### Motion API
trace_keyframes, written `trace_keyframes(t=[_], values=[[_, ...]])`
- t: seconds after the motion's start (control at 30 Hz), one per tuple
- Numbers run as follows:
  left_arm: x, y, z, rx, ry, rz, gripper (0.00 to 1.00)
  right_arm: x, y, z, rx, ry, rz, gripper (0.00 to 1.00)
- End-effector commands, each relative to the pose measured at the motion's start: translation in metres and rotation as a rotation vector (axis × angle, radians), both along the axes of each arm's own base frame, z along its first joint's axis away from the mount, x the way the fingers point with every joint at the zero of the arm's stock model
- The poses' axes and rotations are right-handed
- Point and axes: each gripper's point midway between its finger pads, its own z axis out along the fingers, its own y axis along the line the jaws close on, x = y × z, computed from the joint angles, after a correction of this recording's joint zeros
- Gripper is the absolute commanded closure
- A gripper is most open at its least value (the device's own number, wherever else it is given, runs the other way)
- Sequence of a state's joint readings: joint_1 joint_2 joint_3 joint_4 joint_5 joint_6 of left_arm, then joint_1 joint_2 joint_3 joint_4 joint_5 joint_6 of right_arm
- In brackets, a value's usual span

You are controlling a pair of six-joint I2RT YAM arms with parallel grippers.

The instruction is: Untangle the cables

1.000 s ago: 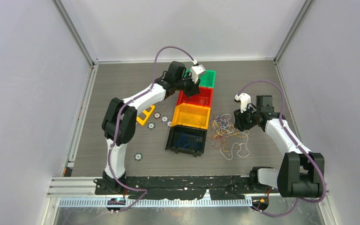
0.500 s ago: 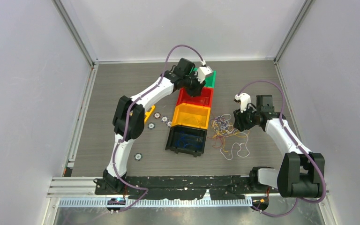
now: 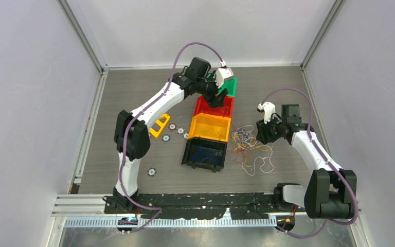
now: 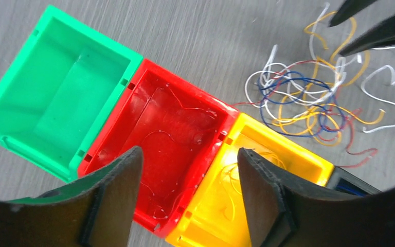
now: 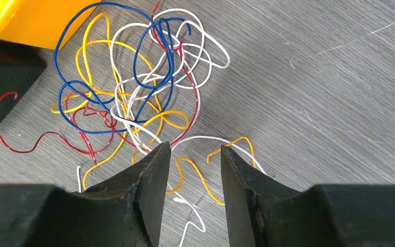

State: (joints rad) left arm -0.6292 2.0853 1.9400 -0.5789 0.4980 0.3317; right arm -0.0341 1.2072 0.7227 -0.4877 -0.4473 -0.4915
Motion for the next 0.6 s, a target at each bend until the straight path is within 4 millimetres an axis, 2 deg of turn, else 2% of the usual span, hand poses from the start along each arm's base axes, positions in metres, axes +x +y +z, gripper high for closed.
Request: trace_keyframes(t=[0.0, 0.17, 0.2, 0.37, 0.5, 0.57], values=[[-0.029, 0.021, 0.029, -0.017, 0.013, -0.097, 0.36, 0.008, 0.002, 0.019, 0.012, -0.068, 0.008, 0.53], [-0.044, 0.034, 0.016, 0.024, 0.073, -0.172, 0.46, 0.005, 0.008, 0.022, 0.049, -0.056, 0.018, 0.52], [-0.044, 0.034, 0.017, 0.022, 0.077, -0.177, 0.46, 0.004, 0.013, 0.024, 0.072, -0.046, 0.032, 0.49], [-0.052, 0.029, 0.042, -0.070, 0.021, -0.195, 0.35, -0.006, 0.025, 0.017, 0.119, 0.053, 0.071, 0.26], [-0.065, 0.031, 0.054, -0.128, -0.037, -0.211, 0.32, 0.004, 0.024, 0.005, 0.106, 0.128, 0.016, 0.21], [-0.067, 0.033, 0.059, -0.143, -0.055, -0.210, 0.32, 0.008, 0.028, -0.004, 0.077, 0.174, 0.030, 0.25]])
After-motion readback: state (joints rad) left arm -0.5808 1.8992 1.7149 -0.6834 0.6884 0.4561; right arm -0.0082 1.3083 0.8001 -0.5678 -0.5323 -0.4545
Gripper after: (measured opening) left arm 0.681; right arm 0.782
